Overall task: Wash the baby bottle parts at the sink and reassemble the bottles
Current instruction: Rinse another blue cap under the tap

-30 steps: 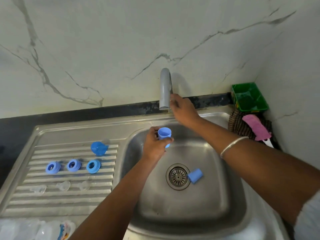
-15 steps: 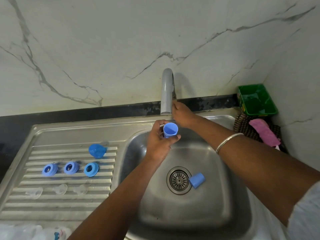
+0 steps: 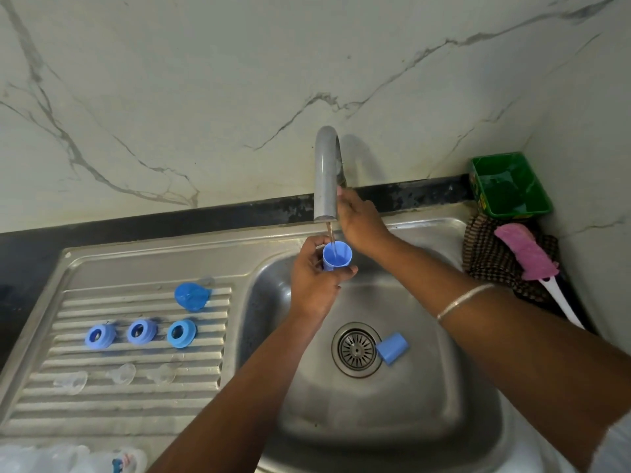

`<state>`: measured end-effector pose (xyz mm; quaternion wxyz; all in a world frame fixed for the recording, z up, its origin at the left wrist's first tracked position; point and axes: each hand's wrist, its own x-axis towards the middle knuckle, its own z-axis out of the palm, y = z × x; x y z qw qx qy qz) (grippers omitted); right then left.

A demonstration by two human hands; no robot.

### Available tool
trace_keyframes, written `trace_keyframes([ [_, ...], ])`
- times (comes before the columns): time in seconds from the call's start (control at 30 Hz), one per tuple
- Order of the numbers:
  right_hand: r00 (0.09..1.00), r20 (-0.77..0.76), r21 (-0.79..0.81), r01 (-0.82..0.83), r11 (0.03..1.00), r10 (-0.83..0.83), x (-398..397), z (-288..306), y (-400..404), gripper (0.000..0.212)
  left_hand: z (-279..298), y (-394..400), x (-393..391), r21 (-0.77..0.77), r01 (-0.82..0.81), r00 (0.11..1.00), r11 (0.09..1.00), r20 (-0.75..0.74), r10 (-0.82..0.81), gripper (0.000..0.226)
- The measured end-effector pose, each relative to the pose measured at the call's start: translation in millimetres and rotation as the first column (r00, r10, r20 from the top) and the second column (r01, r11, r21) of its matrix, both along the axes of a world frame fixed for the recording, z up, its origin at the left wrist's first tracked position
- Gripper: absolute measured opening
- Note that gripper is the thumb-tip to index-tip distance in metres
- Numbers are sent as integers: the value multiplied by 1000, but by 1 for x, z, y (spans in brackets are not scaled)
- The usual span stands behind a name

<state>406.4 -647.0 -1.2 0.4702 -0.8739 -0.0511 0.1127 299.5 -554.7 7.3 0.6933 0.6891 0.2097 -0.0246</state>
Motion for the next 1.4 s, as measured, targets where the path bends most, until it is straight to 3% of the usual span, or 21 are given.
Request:
trace_keyframes([
  [0.1,974,15,236,218,947,-228,-30,-8,-7,38,-6,3,0,-34,10,1000,999,-14,-10,44],
  [0.27,914,-307,396,376,838,-265,-81,-30,-18,27,-12,6,3,-92,-3,983,996,-185,-14,17],
  [0.33,901,-379,396,364,843,-211,-91,-34,-17,23,-16,4,6,-161,-35,967,986,-255,-7,9],
  [0.47,940,-278,310,284,907,-199,-98,-38,-9,23,-17,-1,8,-237,-222,902,946,-418,107,26],
  [0.53,945,-249,204,267,942,-214,-96,-40,-5,26,-14,-3,9,-231,-289,850,929,-508,138,38],
  [0.63,897,-366,156,320,934,-246,-91,-41,2,39,-11,-2,19,-168,-308,836,936,-517,182,30],
  [0.7,841,-466,163,385,908,-273,-90,-42,3,48,-11,-2,21,-3,-76,857,997,-511,63,27],
  [0.73,808,-522,200,427,882,-272,-91,-43,2,49,-10,-3,25,-8,-103,850,995,-520,84,20],
  [0.83,707,-701,486,571,661,-96,-93,-47,-3,45,-9,-1,32,48,128,843,991,-531,-83,23],
  [0.93,767,-631,691,489,533,114,-92,-52,-18,29,-8,5,28,61,219,912,974,-367,-182,29],
  [1.0,800,-575,735,415,536,170,-91,-55,-27,21,-7,6,24,124,280,928,952,-289,-235,15],
  [1.1,857,-496,735,325,595,143,-88,-62,-36,35,-10,9,13,123,308,929,943,-254,-270,21],
  [1.17,928,-369,645,216,733,51,-88,-62,-40,44,-12,12,5,19,294,923,956,-264,-279,36],
  [1.23,990,-132,467,19,884,48,-87,-61,-41,47,-13,14,-1,-69,167,938,984,-297,-180,44],
  [1.33,966,122,308,-257,916,229,-88,-54,-33,50,-16,18,-5,-95,-42,958,995,-285,14,51],
  [1.4,932,220,209,-335,919,289,-88,-48,-24,50,-13,21,-6,-76,-148,952,986,-281,121,51],
])
